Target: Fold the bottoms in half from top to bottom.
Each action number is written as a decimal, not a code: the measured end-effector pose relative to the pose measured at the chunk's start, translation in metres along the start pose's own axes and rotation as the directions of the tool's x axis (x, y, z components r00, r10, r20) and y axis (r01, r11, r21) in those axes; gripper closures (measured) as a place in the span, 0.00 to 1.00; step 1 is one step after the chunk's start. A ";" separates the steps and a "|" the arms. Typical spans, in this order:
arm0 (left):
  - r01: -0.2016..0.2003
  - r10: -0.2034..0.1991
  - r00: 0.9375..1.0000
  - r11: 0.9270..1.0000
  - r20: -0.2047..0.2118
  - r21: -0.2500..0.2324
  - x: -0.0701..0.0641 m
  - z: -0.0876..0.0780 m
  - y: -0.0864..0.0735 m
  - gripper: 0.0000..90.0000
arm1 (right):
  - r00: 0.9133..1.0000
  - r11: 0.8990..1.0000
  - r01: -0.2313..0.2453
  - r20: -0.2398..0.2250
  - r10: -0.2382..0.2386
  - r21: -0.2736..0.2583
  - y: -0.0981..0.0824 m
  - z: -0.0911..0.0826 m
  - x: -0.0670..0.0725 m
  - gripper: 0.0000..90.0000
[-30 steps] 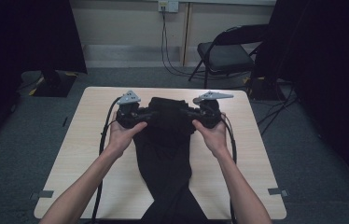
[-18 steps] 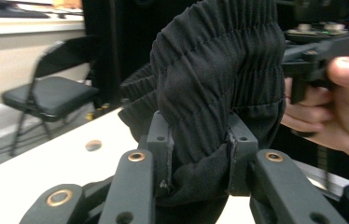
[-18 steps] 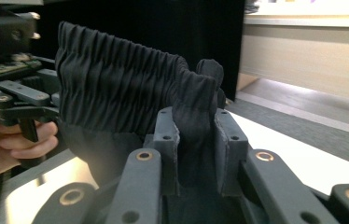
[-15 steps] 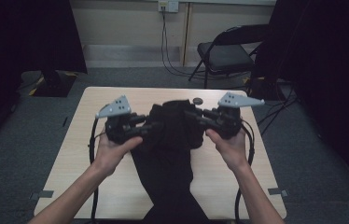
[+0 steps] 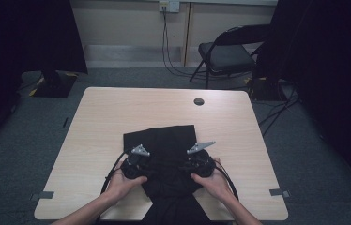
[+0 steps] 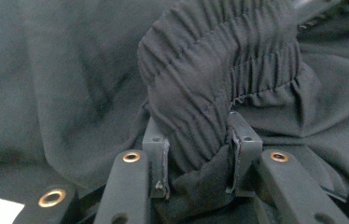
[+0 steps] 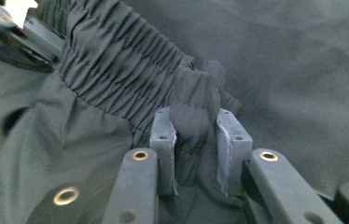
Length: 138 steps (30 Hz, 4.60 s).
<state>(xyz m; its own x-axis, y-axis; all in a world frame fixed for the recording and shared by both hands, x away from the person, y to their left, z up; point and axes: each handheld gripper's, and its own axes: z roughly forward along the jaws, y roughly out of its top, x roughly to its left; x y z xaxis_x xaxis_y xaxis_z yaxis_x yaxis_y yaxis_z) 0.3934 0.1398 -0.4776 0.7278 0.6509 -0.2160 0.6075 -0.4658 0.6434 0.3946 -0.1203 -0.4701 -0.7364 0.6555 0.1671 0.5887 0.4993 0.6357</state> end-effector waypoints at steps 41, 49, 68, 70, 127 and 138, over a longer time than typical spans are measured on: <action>-0.135 0.136 0.991 0.990 0.011 -0.039 0.016 -0.001 -0.006 0.93 | 0.997 0.997 0.073 -0.007 -0.073 0.009 -0.029 0.000 0.035 0.51; -0.037 0.063 0.993 0.968 0.098 -0.247 0.018 -0.040 0.029 0.99 | 0.993 0.993 0.117 -0.018 -0.117 -0.001 -0.030 0.004 0.052 0.92; -0.041 0.084 0.980 0.972 0.178 -0.232 0.001 -0.050 0.058 0.98 | 0.936 0.986 0.145 -0.311 -0.166 -0.087 0.006 0.013 0.128 0.72; -0.047 0.088 0.977 0.977 0.194 -0.207 -0.001 -0.046 0.050 0.98 | 0.953 0.989 0.113 -0.272 -0.136 -0.099 0.003 0.001 0.110 0.72; -0.155 0.151 0.987 0.863 -0.048 -0.481 0.011 -0.111 0.106 0.83 | 0.997 0.892 -0.045 0.032 0.066 -0.450 0.103 -0.092 -0.025 0.84; -0.104 0.148 0.977 0.960 0.155 -0.261 -0.027 -0.072 0.007 0.81 | 0.999 0.965 -0.011 -0.041 0.000 -0.262 0.003 -0.074 0.014 0.80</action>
<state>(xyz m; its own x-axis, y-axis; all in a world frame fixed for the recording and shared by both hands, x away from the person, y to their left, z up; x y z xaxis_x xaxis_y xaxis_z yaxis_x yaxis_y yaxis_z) 0.3553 0.1620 -0.4143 0.8503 0.4735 -0.2295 0.4242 -0.3587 0.8315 0.3616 -0.1514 -0.4099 -0.7496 0.6316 0.1978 0.4888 0.3268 0.8089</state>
